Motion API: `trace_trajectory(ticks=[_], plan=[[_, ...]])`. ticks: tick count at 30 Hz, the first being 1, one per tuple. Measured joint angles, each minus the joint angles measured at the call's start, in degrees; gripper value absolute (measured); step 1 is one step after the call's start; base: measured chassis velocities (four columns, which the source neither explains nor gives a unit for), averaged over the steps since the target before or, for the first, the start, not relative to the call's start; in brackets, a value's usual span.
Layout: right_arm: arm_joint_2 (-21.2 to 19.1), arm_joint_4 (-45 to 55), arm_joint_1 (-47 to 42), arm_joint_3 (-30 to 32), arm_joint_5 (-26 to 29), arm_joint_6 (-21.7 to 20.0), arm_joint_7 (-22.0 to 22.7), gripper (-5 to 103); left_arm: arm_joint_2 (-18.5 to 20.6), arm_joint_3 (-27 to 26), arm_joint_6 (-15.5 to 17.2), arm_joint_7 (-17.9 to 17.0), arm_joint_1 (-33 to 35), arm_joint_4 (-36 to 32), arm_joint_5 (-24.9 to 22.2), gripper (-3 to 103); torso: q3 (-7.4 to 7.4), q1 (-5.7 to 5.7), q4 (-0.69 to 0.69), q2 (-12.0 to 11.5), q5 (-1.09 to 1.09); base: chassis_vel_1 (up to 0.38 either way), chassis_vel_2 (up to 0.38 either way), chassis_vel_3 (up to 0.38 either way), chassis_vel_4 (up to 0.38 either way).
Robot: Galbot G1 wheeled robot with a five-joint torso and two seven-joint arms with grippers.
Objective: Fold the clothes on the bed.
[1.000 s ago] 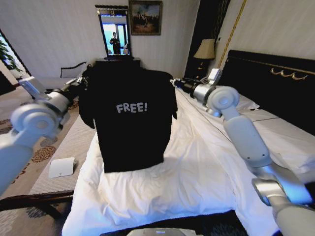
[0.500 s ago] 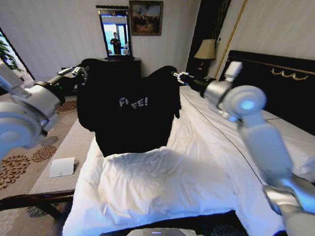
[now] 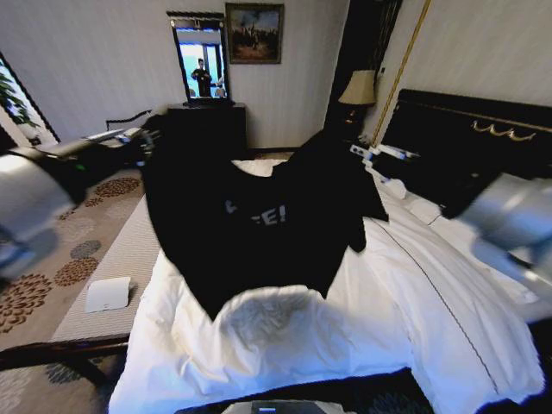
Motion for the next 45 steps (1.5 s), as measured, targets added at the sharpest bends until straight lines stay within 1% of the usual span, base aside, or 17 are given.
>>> trace_trajectory(ticks=[3,6,7,9,12,13,15,17,19,20,23,24,28,29,32,37,45], plan=[[-0.1,-0.1,-3.1,3.5,3.4,-1.5,2.6,1,0.1,1.1,0.3,-2.9,-0.6,0.1,-2.5,2,0.01,0.01,-0.02,0.0,0.03,0.0,0.0,0.0,0.0],[2.1,-0.3,-6.6,3.4,3.3,-4.1,5.2,1,-1.0,8.3,0.5,-2.6,0.7,0.2,5.2,2,0.01,0.02,-0.07,0.0,0.04,0.0,0.0,0.0,0.0],[2.1,-0.3,-6.6,3.4,3.3,-4.1,5.2,1,-1.0,8.3,0.5,-2.6,0.7,0.2,5.2,2,0.01,0.02,-0.07,0.0,0.04,0.0,0.0,0.0,0.0],[4.9,-0.5,-7.4,-0.1,0.1,-5.4,5.4,1,-2.5,12.1,0.5,-1.3,3.8,0.3,11.4,2,0.02,0.02,-0.04,0.0,0.02,0.0,0.0,0.0,0.0],[12.0,-1.3,-6.8,-12.8,-10.0,-6.4,3.8,1,-6.3,25.2,-0.9,-0.2,4.2,0.5,24.0,2,0.03,0.03,-0.03,0.0,0.03,0.0,0.0,0.0,0.0],[12.0,-1.3,-6.8,-12.8,-10.0,-6.4,3.8,1,-6.3,25.2,-0.9,-0.2,4.2,0.5,24.0,2,0.03,0.03,-0.03,0.0,0.03,0.0,0.0,0.0,0.0],[16.7,-7.0,-4.9,-21.7,-18.2,-6.6,1.5,1,-10.5,37.4,-1.7,0.6,1.0,2.8,32.4,2,0.02,0.02,-0.01,0.0,-0.01,0.0,0.0,0.0,0.0],[20.7,-13.2,-3.2,-27.9,-25.4,-6.6,-1.2,1,-14.8,45.7,-1.4,2.3,-2.3,7.5,38.6,2,0.03,0.03,0.0,0.0,0.05,0.0,0.0,0.0,0.0],[21.7,-15.3,-2.7,-29.4,-27.3,-6.6,-2.0,1,-16.1,48.1,-1.3,2.7,-3.6,9.3,40.1,2,0.03,0.03,0.0,0.0,0.03,0.0,0.0,0.0,0.0],[23.8,-21.0,-1.6,-32.5,-33.7,-6.6,-4.7,1,-20.0,54.6,-1.1,3.6,-7.8,15.2,43.6,2,0.04,0.04,0.0,0.0,0.02,0.0,0.0,0.0,0.0],[26.8,-31.4,1.3,-36.1,-41.9,-6.6,-8.6,1,-27.2,63.9,-1.0,5.2,-15.6,26.0,48.5,2,0.05,0.06,-0.03,0.0,0.01,0.0,0.0,0.0,0.0],[26.8,-31.4,1.3,-36.1,-41.9,-6.6,-8.6,1,-27.2,63.9,-1.0,5.2,-15.6,26.0,48.5,2,0.05,0.06,-0.03,0.0,0.01,0.0,0.0,0.0,0.0],[30.2,-41.2,5.0,-40.2,-48.4,-5.9,-12.6,1,-36.7,70.9,-1.0,9.3,-21.5,39.2,55.4,2,0.04,0.06,-0.06,0.0,0.03,0.0,0.0,0.0,0.0],[30.2,-41.2,5.0,-40.2,-48.4,-5.9,-12.6,1,-36.7,70.9,-1.0,9.3,-21.5,39.2,55.4,2,0.04,0.06,-0.06,0.0,0.03,0.0,0.0,0.0,0.0],[33.6,-50.2,7.5,-42.9,-55.0,-2.8,-16.8,1,-42.8,73.6,-2.3,12.5,-24.2,49.1,61.0,2,0.03,0.04,-0.03,0.0,0.02,0.0,0.0,0.0,0.0],[39.5,-60.5,11.5,-44.9,-60.6,0.4,-20.7,1,-46.7,75.2,-4.2,15.9,-28.0,58.5,66.4,2,0.03,0.05,-0.04,0.0,0.03,0.0,0.0,0.0,0.0],[45.4,-72.9,18.1,-48.4,-65.3,3.4,-22.8,1,-49.6,76.4,-8.0,22.1,-30.9,70.8,72.3,2,0.02,0.03,0.02,0.0,0.0,0.0,0.0,0.0,0.0]])
